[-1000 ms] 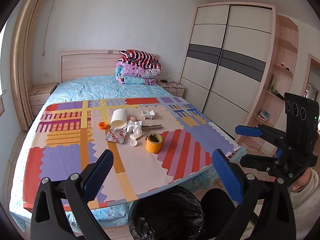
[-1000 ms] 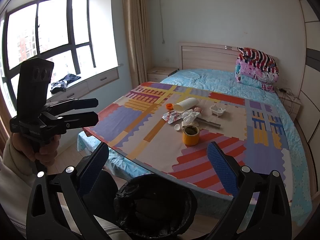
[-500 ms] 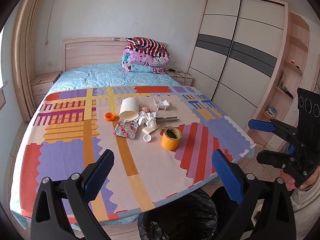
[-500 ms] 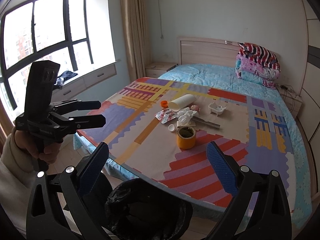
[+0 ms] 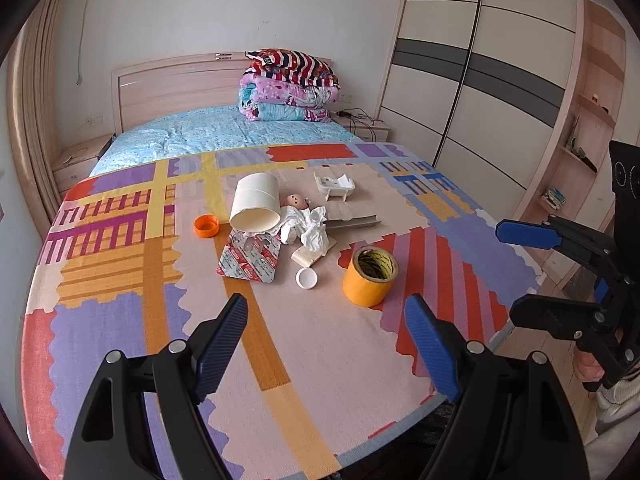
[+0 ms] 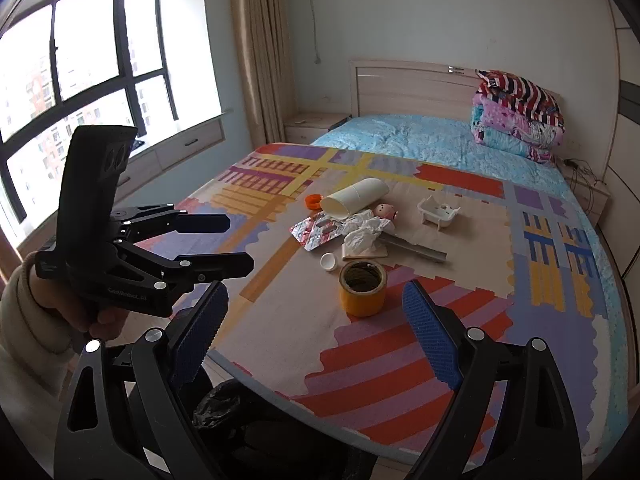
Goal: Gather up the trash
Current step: 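Grasp the orange tape roll with the right tool while left tool approaches the white cap, then grasp the small white cap with the left tool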
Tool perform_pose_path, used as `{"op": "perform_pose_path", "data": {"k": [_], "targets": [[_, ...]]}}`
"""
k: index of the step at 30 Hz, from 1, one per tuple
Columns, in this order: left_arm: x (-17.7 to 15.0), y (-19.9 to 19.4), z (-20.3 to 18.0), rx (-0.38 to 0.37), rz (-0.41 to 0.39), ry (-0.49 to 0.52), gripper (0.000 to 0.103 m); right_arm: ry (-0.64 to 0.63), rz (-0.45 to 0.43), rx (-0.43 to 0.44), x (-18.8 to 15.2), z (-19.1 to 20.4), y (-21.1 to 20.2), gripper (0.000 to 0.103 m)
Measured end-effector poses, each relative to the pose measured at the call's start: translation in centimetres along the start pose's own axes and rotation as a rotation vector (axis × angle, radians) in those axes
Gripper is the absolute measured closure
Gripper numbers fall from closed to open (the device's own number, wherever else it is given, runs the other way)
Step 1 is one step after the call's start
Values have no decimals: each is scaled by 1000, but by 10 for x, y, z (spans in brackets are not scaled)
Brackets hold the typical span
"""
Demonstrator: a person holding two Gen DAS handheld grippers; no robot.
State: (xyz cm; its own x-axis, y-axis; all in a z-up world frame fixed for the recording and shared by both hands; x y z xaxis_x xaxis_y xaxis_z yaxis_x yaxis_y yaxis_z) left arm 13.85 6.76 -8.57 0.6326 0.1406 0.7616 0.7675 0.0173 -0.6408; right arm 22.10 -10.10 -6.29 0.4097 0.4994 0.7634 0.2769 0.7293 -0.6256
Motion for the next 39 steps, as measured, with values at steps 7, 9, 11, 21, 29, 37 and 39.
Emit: {"op": "perform_pose_path", "data": {"k": [7, 9, 11, 21, 29, 37, 39], "targets": [[6, 41, 4, 14, 47, 40, 28, 16, 37, -16, -1, -17, 36, 27], [7, 52, 5, 35, 61, 57, 31, 27, 55, -25, -3, -23, 47, 32], [7, 62, 7, 54, 75, 76, 35, 38, 67, -24, -4, -26, 55, 34], [7, 96, 10, 62, 127, 124, 52, 41, 100, -40, -8, -37, 87, 43], [5, 114, 6, 63, 164, 155, 68, 79, 119, 6, -12, -43, 102, 51], [8, 118, 3, 94, 167, 162, 83, 69, 116, -20, -9, -39, 107, 54], [7, 118, 0, 93, 166, 168, 83, 71, 117, -26, -9, -39, 106, 54]]}}
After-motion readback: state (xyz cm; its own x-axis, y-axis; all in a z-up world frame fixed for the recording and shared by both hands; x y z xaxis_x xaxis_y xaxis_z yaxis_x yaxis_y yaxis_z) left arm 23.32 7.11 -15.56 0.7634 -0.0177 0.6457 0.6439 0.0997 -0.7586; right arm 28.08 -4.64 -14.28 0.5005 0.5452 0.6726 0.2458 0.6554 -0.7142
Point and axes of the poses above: each gripper's, at about its wrist camera, not at the fingertips, and y roughly the way its jaws point, z to its left, x to its top, the point moved 2 cm from there along y, roughly the way its jaws point, and after that the axes turned 4 degrees about y, right-handed, at the moved point
